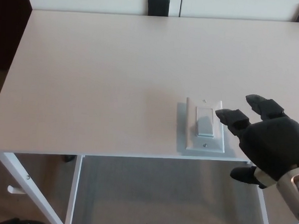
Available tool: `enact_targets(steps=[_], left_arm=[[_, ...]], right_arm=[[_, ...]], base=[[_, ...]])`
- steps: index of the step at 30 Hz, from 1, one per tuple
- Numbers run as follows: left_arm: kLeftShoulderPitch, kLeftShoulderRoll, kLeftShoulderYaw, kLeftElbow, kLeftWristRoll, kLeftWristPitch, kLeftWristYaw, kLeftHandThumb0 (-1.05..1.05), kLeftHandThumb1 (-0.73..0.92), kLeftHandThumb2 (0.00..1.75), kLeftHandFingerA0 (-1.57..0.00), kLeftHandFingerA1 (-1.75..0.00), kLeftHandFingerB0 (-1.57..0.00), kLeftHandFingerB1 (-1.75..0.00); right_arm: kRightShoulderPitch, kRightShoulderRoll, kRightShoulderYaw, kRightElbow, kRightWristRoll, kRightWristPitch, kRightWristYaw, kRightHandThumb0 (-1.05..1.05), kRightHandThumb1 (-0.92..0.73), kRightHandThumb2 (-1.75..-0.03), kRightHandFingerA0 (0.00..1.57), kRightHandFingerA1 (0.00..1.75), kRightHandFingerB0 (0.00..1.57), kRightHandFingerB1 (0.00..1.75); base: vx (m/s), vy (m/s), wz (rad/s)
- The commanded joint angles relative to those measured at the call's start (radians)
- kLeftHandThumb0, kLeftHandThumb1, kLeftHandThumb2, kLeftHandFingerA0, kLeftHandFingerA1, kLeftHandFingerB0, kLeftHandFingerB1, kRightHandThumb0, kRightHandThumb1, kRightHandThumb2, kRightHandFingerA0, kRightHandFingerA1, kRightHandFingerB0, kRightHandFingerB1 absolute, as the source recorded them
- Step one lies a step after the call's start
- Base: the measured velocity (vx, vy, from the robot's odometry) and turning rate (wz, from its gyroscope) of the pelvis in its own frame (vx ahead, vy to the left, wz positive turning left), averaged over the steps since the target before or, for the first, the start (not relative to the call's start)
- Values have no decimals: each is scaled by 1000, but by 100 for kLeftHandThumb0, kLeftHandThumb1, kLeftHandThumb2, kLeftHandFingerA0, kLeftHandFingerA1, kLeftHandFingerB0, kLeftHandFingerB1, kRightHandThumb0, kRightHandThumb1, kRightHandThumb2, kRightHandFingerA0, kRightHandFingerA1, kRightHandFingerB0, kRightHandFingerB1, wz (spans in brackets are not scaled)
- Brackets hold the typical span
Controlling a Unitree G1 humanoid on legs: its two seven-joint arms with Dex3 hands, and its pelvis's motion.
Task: The robot walk towards a table in front and then clicks the light switch button using the right hand's index finger
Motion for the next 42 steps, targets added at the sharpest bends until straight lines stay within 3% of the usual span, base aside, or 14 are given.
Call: enact_targets(steps=[1, 3, 6, 9, 10, 12, 26, 27, 32, 33, 35, 36, 40, 42], left_arm=[[3, 17, -5, -12, 22, 14, 10, -73, 45, 65, -55, -92, -37, -66], [2, 20, -5, -14, 22, 15, 8, -72, 45, 65, -55, -92, -38, -65], [2, 21, -5, -17, 19, 15, 1, -71, 33, 90, -56, -88, -37, -68], [0, 23, -6, -15, 15, 10, -8, -72, 44, 68, -53, -97, -36, -69], [0, 24, -6, -15, 16, 10, -9, -73, 33, 90, -55, -88, -36, -68], [0, 27, -8, -13, 16, 6, -14, -73, 45, 66, -53, -94, -36, -68], [-19, 32, -17, -5, 14, 9, -19, -74, 44, 66, -56, -95, -38, -70], [-20, 34, -18, -3, 16, 5, -22, -74, 44, 66, -56, -94, -38, -71], [-18, 38, -18, -4, 14, 1, -24, -77, 44, 64, -57, -95, -38, -69], [-18, 39, -18, -5, 14, 4, -23, -77, 32, 88, -60, -90, -40, -70], [-17, 40, -19, -6, 11, 8, -27, -75, 45, 63, -57, -94, -39, -69], [-16, 40, -20, -5, 11, 7, -28, -74, 45, 64, -56, -94, -39, -69], [-22, 37, -21, 7, 14, 3, -24, -75, 31, 89, -61, -90, -39, -69], [-24, 38, -22, 3, 12, 11, -27, -73, 31, 89, -60, -90, -39, -70]], right_arm=[[-14, 19, 15, 39, -38, 29, -14, -78, -47, -87, 5, 12, 12, 32], [-20, 27, 21, 49, -50, 35, -18, -84, -59, -59, 4, 24, 15, 28], [-16, 40, 28, 59, -61, 42, -20, -81, -48, -85, 7, 21, 11, 31], [-18, 46, 35, 72, -74, 41, -39, -78, -47, -87, 6, 17, 10, 31], [-19, 47, 37, 73, -74, 40, -40, -84, -59, -58, 4, 26, 14, 27], [-19, 49, 37, 75, -71, 39, -41, -83, -59, -58, 4, 26, 14, 27], [-13, 51, 58, 59, -96, 33, -51, -79, -47, -87, 5, 15, 9, 28], [-13, 52, 60, 59, -97, 29, -60, -86, -58, -59, 5, 25, 15, 28], [4, 56, 65, 46, -88, 20, -69, -77, -46, -84, 8, 14, 13, 35], [8, 56, 68, 47, -92, 21, -72, -84, -56, -58, 1, 29, 15, 29], [16, 55, 71, 44, -91, 18, -74, -79, -46, -84, 9, 16, 13, 35], [19, 54, 71, 44, -90, 17, -77, -83, -58, -58, 2, 28, 17, 29], [28, 53, 80, 60, -91, 18, -84, -79, -47, -84, 8, 21, 11, 38], [29, 51, 87, 61, -95, 23, -66, -83, -58, -59, 2, 27, 15, 29]], base=[[0, 0, 0], [0, 0, 0], [0, 0, 0], [0, 0, 0], [0, 0, 0], [0, 0, 0], [0, 0, 0], [0, 0, 0], [0, 0, 0], [0, 0, 0], [0, 0, 0], [0, 0, 0], [0, 0, 0], [0, 0, 0]])
